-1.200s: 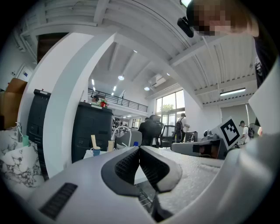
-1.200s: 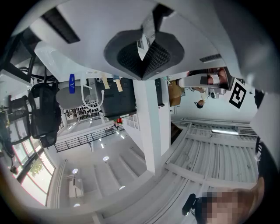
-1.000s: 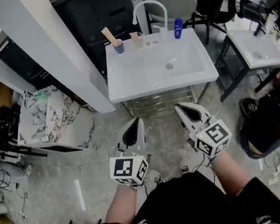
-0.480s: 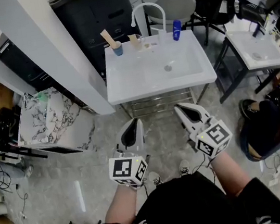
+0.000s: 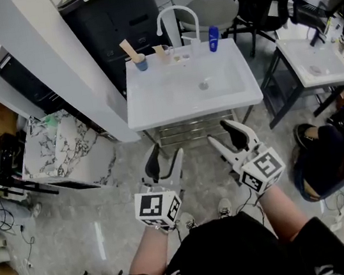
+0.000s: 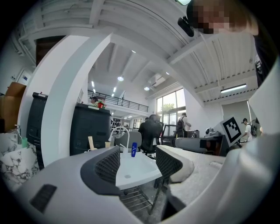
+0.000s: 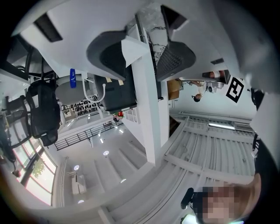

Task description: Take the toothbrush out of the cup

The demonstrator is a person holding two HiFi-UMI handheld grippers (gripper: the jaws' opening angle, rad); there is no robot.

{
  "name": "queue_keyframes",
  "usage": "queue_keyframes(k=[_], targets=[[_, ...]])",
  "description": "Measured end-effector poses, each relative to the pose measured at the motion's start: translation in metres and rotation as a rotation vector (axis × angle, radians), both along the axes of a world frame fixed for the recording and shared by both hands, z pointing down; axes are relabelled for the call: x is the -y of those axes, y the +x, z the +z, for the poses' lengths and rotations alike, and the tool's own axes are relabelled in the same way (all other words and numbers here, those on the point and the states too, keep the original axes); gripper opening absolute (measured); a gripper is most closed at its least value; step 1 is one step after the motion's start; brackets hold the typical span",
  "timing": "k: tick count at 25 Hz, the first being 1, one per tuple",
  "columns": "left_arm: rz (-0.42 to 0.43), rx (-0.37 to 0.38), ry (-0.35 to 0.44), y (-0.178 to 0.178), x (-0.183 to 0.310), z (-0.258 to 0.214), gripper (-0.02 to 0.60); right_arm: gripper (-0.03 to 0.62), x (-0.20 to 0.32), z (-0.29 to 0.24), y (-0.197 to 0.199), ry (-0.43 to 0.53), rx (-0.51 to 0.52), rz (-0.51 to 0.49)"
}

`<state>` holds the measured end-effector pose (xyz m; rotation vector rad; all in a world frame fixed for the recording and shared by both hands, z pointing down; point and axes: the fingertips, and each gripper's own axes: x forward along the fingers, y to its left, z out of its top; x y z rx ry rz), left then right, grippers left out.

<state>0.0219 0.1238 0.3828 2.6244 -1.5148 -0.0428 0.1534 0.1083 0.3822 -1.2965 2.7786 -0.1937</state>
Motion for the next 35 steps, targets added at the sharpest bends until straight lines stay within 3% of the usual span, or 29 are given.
queue_keyframes(k=[21, 35], targets=[[-0.073, 0.01, 0.017, 0.081, 0.015, 0.0, 0.238, 0.224, 0.024, 0.008, 0.087, -0.007, 0.026, -0.06], [-0.079, -0.003, 0.017, 0.067, 0.053, 0.003, 0.238, 0.227, 0.058, 0.013, 0.083, -0.013, 0.029, -0.042]])
